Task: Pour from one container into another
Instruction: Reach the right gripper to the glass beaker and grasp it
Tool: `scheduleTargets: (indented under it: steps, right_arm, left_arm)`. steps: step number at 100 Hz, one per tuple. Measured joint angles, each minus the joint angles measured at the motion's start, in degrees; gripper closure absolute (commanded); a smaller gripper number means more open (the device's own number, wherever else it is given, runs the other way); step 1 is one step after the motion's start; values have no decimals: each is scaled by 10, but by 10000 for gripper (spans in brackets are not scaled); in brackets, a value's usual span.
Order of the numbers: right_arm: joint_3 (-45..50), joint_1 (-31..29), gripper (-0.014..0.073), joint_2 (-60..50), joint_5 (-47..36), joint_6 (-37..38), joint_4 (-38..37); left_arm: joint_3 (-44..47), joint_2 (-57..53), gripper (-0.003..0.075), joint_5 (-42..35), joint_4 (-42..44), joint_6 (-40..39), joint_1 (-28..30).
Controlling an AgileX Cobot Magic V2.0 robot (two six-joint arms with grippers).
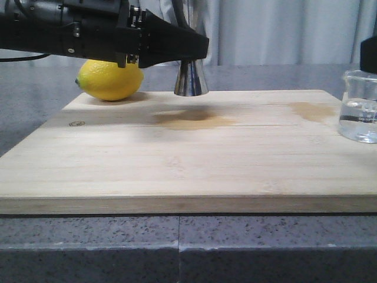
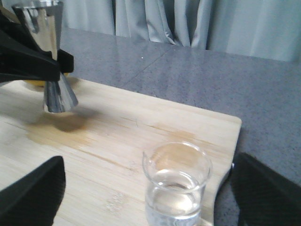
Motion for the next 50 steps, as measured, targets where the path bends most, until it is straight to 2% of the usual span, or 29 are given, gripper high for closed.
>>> scheduleTargets:
  steps: [33, 50]
  right_arm:
    - [5, -22, -55, 67, -57, 0, 0]
    - [17, -22, -55, 122, -132, 0, 0]
  left_arm:
    - [-1, 0, 722, 0, 0, 0, 0]
    - [-1, 0, 722, 0, 0, 0, 0]
